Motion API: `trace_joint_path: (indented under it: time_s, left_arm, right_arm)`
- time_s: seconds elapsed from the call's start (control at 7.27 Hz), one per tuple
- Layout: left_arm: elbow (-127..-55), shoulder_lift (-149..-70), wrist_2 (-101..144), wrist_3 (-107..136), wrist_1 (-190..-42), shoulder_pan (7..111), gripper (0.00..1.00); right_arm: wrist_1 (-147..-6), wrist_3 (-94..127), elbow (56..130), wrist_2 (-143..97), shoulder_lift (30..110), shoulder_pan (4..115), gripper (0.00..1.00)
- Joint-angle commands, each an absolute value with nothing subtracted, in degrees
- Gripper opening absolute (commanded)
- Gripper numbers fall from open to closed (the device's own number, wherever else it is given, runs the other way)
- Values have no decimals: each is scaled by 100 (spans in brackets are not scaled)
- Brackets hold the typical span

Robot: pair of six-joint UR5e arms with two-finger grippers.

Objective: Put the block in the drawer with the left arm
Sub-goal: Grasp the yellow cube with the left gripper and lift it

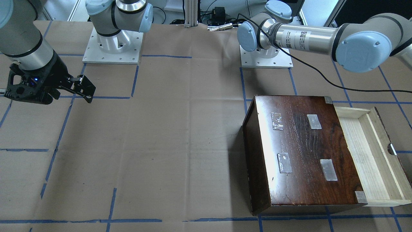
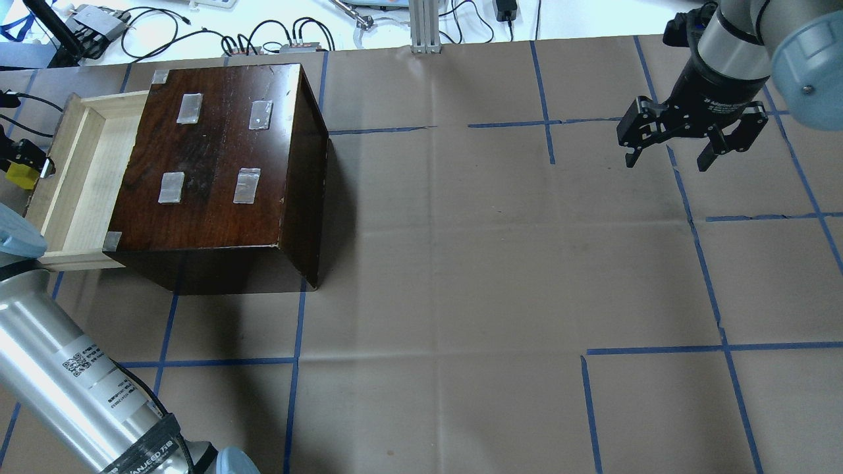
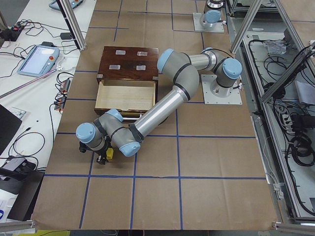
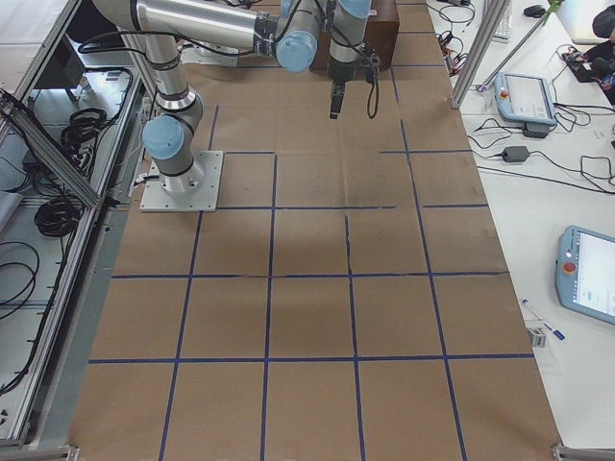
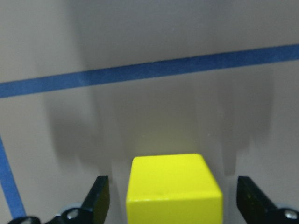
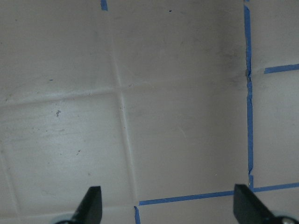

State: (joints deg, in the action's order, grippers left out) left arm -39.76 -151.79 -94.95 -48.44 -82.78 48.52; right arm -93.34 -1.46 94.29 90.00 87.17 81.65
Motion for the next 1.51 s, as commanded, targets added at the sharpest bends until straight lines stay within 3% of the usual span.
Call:
trace_joint_path:
  time_s: [0.0, 0.14, 0.28, 0.69, 1.1, 1.38]
  left_arm:
    - [-3964, -15161, -9598, -4834, -8454, 4852, 21]
    - [-3920, -15022, -9598, -4817, -8490, 4852, 5]
    - [-3937, -14733, -9589, -4773, -8769, 4852, 0]
    - [-4138, -13531, -9554, -4615, -10444, 4948, 0]
    - [-5768, -11949, -9449, -4240, -10908, 5403, 0]
    - [-6632, -11742, -9326, -3832, -9990, 5913, 0]
  right_arm:
    - [-9334, -141, 9422, 9000, 8719, 8165, 100]
    - [-9334, -149, 9431, 9000, 8719, 8165, 100]
    - [-9334, -149, 9431, 9000, 8719, 8165, 100]
    - [-9334, -141, 9431, 9000, 8719, 8165, 100]
    - [-9334, -141, 9431, 9000, 8719, 8165, 100]
    - [-9334, -141, 9422, 9000, 8719, 8165, 100]
